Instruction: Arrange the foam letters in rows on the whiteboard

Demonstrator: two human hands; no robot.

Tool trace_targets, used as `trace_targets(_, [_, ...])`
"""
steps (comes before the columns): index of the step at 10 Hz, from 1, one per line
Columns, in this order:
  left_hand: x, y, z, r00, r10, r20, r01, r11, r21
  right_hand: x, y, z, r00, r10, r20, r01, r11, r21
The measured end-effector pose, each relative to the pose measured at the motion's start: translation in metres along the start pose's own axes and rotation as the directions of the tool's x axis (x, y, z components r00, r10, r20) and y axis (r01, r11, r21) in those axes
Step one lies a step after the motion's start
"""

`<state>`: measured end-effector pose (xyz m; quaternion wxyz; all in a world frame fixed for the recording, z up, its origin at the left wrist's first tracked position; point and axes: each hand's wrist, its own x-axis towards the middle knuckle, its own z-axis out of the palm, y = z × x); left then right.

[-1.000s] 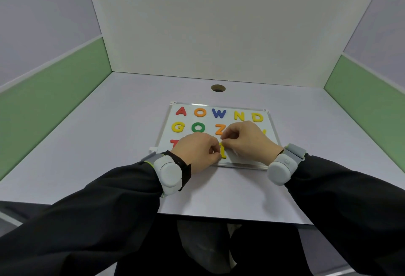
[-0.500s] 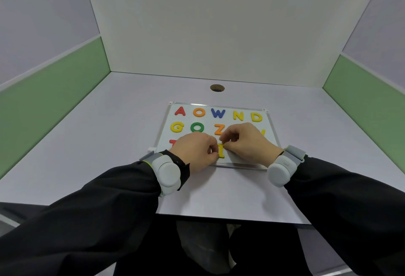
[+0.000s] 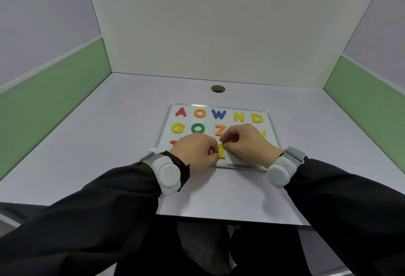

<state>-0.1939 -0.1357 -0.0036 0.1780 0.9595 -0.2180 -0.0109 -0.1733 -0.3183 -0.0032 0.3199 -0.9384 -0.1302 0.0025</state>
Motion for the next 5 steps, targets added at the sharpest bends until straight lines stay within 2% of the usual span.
trace_targets(2, [-0.001, -0.002, -0.005, 1.000, 0.001, 0.015, 0.000, 1.000, -0.020, 0.000, -0.001, -0.003, 1.000, 0.005, -0.006, -0.005, 0.999, 0.041])
trace_targets(5, [0.012, -0.014, -0.027, 0.996, -0.080, -0.043, 0.077, 0.995, -0.056, 0.008, -0.006, -0.012, 0.996, 0.038, -0.080, -0.029, 0.993, 0.112])
